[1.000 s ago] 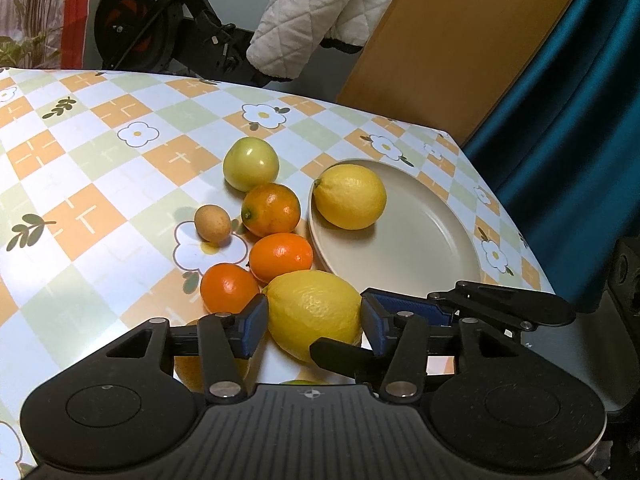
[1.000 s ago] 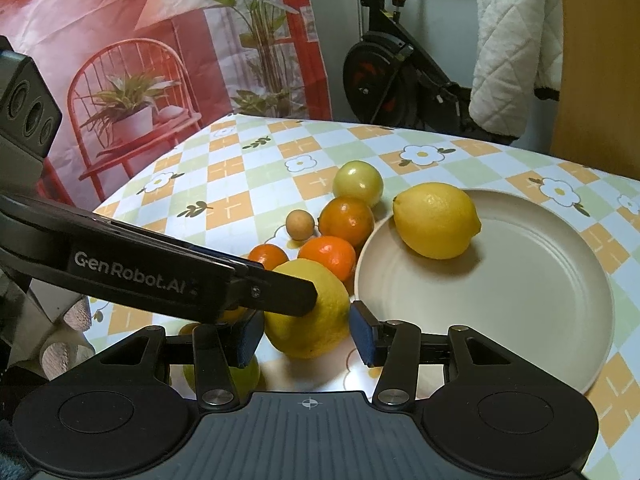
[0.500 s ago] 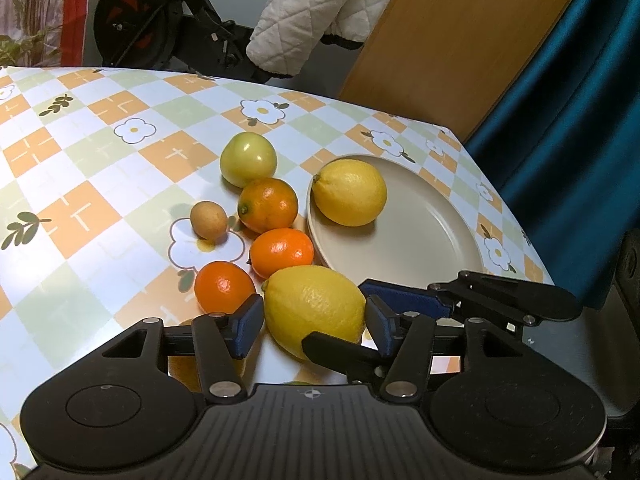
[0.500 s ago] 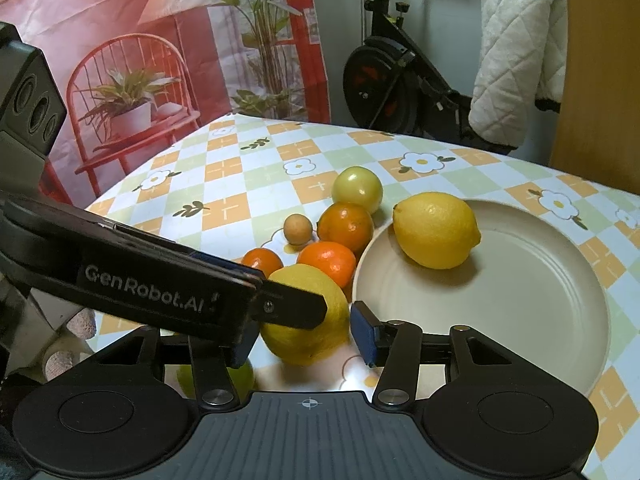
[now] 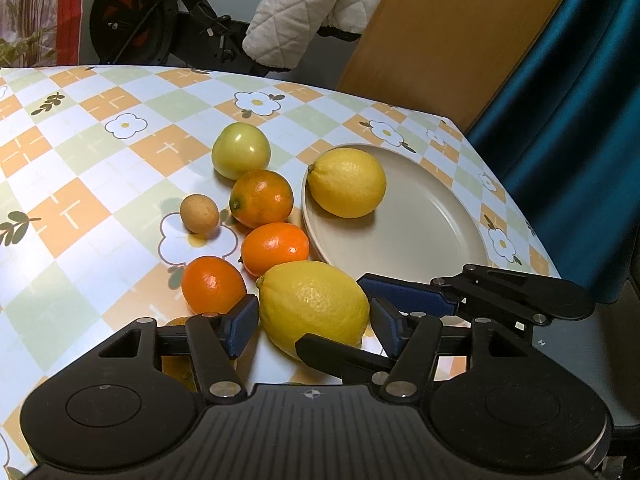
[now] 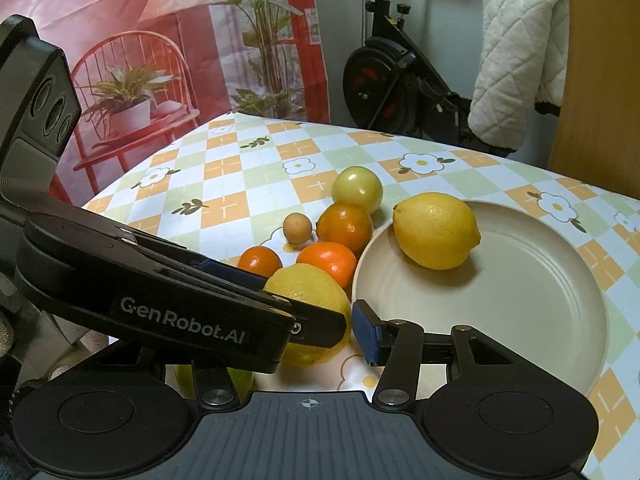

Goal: Organize fruits
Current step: 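Close the left gripper around the larger yellow lemon, then carry the larger lemon onto the plate beside the first lemon and release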

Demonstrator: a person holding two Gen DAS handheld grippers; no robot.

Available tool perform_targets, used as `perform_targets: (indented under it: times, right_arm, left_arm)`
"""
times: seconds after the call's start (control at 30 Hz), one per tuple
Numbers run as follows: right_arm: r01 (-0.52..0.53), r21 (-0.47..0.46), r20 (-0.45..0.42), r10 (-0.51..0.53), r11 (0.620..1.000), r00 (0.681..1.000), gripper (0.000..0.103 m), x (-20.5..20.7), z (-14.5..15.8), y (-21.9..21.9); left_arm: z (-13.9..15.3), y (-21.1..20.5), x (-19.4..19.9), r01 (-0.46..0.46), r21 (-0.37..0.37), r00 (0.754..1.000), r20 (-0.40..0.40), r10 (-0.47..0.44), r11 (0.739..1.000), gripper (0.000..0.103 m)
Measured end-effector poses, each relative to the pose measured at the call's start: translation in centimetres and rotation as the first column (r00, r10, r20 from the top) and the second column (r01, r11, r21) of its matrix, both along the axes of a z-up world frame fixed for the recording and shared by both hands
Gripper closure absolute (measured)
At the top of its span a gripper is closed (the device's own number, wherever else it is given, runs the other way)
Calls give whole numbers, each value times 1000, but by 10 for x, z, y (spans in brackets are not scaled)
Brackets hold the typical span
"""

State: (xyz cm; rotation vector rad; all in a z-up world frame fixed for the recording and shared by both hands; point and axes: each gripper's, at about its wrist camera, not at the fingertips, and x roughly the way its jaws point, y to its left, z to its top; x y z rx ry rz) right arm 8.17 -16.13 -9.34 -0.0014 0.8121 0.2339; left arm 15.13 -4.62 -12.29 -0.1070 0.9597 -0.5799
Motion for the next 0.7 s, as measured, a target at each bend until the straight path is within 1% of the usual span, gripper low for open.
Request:
perform_targets:
  times: [0.33, 0.7]
  right_arm:
    - [-5, -4, 7, 5, 1000, 1000, 57, -4, 1, 2]
    - [-4, -14, 63, 5, 1000, 998, 57, -12, 14, 1]
  left_arm:
    - [2, -2, -3, -1, 9, 1000, 8, 1, 1000, 39]
    - [16, -4, -9, 9, 7, 998, 56, -10, 1000, 39]
